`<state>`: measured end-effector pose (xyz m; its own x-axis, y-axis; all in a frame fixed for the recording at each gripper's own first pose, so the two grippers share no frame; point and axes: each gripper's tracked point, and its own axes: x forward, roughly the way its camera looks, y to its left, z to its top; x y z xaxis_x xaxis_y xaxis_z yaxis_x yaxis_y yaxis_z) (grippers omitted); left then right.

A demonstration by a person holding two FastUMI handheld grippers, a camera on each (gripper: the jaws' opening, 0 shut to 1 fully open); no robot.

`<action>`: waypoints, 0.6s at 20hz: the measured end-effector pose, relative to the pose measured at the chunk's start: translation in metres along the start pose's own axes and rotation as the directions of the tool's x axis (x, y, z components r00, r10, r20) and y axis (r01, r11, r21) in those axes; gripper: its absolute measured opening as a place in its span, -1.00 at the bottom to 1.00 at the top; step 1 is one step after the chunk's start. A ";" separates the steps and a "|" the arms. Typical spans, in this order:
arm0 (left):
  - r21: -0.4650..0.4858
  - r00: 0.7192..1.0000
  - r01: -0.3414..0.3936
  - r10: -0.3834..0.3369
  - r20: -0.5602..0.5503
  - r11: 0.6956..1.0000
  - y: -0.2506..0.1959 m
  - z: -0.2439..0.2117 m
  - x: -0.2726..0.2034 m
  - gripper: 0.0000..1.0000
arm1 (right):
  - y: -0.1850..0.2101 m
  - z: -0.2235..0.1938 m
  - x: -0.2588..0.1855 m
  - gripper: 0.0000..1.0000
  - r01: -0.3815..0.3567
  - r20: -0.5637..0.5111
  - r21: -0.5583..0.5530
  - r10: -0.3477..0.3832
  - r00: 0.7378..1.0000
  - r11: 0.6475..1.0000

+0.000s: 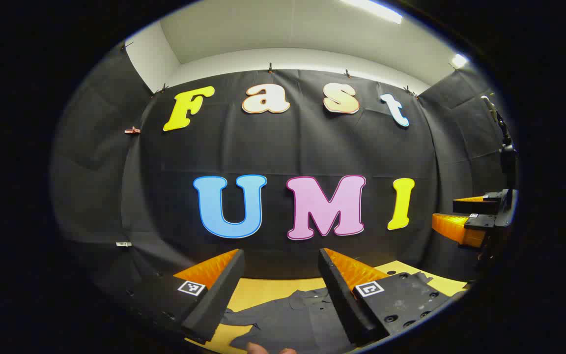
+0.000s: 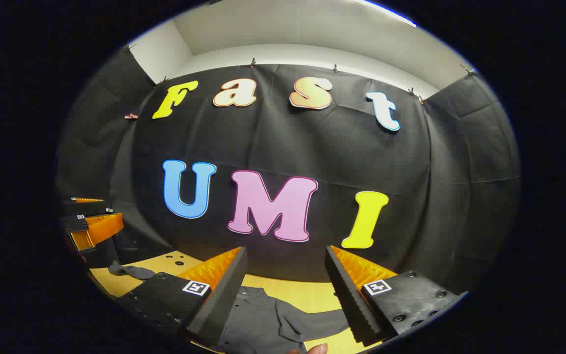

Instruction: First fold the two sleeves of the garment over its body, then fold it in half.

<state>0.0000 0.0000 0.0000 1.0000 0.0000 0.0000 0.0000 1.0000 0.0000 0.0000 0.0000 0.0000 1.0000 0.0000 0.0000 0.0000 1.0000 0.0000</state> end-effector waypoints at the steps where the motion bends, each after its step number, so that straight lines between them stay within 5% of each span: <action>1: 0.005 1.000 0.003 -0.003 0.000 1.000 0.000 -0.002 0.001 0.90 | -0.002 -0.001 -0.002 0.94 0.006 0.000 -0.002 -0.006 1.000 1.000; 12: 0.015 0.999 -0.011 0.012 -0.034 1.000 0.000 -0.009 0.007 0.90 | -0.027 -0.006 -0.004 0.94 0.052 -0.017 0.011 -0.052 0.998 0.999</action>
<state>0.0070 -0.0004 -0.0089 0.9994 0.0116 -0.0339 -0.0111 0.9998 0.0153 -0.0041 -0.0269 -0.0060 0.9985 -0.0523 -0.0174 0.0525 0.9986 0.0110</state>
